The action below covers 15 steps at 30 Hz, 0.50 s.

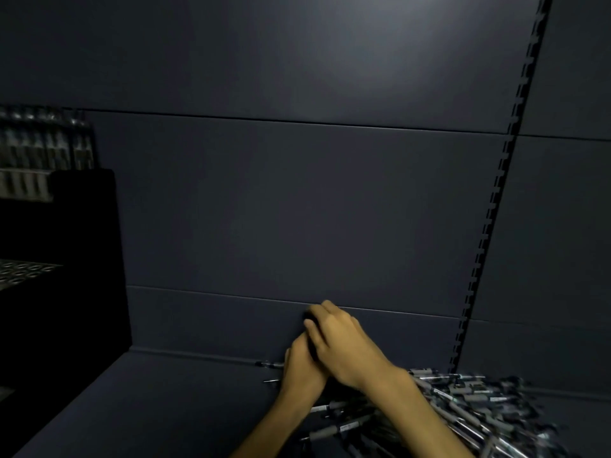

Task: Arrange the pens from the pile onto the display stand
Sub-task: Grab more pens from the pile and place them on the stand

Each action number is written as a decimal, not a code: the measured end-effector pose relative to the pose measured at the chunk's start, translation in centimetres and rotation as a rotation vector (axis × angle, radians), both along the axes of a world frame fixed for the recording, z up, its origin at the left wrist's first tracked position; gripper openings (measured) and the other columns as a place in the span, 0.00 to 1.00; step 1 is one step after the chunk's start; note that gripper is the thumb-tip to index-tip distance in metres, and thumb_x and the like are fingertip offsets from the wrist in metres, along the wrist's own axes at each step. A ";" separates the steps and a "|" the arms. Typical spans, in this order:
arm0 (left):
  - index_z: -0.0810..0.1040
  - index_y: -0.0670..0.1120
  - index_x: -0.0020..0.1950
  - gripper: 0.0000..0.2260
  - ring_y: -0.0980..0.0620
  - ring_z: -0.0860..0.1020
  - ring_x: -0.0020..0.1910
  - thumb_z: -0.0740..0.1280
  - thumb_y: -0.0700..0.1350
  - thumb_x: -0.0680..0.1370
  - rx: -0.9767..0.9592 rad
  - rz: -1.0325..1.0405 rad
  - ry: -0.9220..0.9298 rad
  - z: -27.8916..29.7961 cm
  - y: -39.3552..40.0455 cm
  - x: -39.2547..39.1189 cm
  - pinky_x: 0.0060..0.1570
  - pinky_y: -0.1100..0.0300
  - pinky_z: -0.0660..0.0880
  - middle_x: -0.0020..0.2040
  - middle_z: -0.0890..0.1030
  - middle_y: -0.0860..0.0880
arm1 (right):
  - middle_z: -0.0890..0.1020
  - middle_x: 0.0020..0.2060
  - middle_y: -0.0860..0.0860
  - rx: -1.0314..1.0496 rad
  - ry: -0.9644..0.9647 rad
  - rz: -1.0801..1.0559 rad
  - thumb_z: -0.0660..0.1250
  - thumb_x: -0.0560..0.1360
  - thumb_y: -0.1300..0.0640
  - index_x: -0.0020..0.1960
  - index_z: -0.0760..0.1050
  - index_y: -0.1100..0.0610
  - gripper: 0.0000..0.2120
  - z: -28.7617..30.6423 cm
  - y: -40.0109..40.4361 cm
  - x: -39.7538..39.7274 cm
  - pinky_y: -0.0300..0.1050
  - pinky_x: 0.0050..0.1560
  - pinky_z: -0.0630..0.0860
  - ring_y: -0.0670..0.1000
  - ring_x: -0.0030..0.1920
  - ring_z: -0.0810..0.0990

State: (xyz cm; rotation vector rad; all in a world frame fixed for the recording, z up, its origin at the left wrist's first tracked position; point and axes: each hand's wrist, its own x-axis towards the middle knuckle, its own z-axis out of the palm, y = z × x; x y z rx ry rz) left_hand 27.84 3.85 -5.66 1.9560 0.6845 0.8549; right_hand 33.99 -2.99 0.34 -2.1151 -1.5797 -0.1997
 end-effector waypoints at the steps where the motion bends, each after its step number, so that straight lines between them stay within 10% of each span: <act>1: 0.76 0.50 0.49 0.08 0.65 0.77 0.42 0.67 0.36 0.80 0.033 0.016 -0.009 0.2 -0.3 0.0 0.47 0.63 0.76 0.43 0.79 0.59 | 0.74 0.57 0.49 0.017 0.013 0.009 0.54 0.85 0.49 0.62 0.72 0.54 0.13 0.0 -0.1 0.2 0.48 0.56 0.74 0.54 0.56 0.77; 9: 0.79 0.45 0.58 0.10 0.48 0.80 0.56 0.60 0.44 0.83 0.130 0.066 0.163 0.0 -0.2 0.7 0.42 0.66 0.64 0.53 0.83 0.47 | 0.74 0.56 0.47 0.059 0.069 0.083 0.60 0.83 0.51 0.61 0.72 0.53 0.09 0.1 -1.0 0.1 0.39 0.54 0.70 0.50 0.56 0.76; 15: 0.78 0.48 0.45 0.08 0.58 0.78 0.38 0.63 0.40 0.82 0.016 0.119 0.108 -0.1 -0.2 0.4 0.37 0.71 0.70 0.40 0.82 0.51 | 0.74 0.58 0.45 0.108 0.116 0.126 0.63 0.81 0.47 0.62 0.68 0.49 0.12 0.2 -0.9 -0.1 0.42 0.58 0.71 0.45 0.57 0.74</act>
